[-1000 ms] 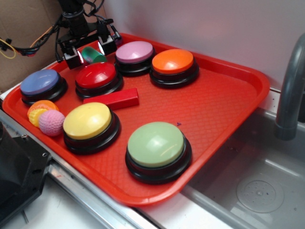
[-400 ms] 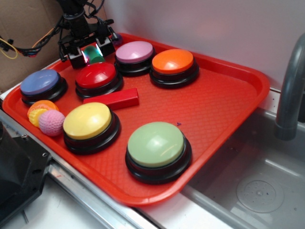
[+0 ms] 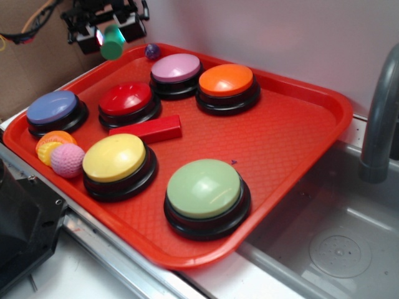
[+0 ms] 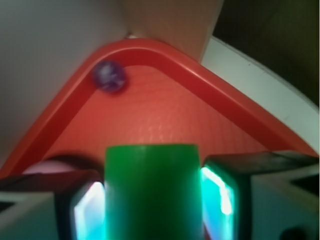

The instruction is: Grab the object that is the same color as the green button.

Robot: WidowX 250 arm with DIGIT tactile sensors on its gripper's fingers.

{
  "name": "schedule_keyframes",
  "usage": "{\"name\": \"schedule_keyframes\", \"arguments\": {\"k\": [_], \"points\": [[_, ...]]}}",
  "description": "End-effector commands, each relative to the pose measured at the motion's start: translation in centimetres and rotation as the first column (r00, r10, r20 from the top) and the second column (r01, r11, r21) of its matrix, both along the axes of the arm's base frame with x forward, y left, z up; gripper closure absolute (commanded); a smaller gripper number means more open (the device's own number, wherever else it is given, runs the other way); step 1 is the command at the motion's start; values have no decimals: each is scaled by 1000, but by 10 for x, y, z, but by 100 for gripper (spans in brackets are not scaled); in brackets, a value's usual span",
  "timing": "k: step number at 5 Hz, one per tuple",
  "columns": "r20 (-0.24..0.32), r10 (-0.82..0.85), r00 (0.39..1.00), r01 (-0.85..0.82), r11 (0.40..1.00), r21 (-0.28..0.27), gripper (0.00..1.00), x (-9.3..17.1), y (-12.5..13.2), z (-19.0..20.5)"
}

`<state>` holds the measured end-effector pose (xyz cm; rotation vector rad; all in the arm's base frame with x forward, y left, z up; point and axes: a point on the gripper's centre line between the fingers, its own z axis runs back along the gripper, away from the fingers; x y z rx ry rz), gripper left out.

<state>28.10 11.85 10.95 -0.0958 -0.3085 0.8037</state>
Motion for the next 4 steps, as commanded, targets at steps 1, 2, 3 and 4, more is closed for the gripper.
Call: {"name": "schedule_keyframes", "arguments": {"k": [1, 2, 3, 4], "points": [[0, -405, 914, 405, 914, 36, 100, -34, -54, 57], [-16, -545, 838, 545, 838, -5, 100, -57, -86, 59], [-42, -638, 769, 637, 770, -31, 100, -71, -105, 55], [-109, -654, 749, 656, 755, -21, 100, -78, -119, 51]]}}
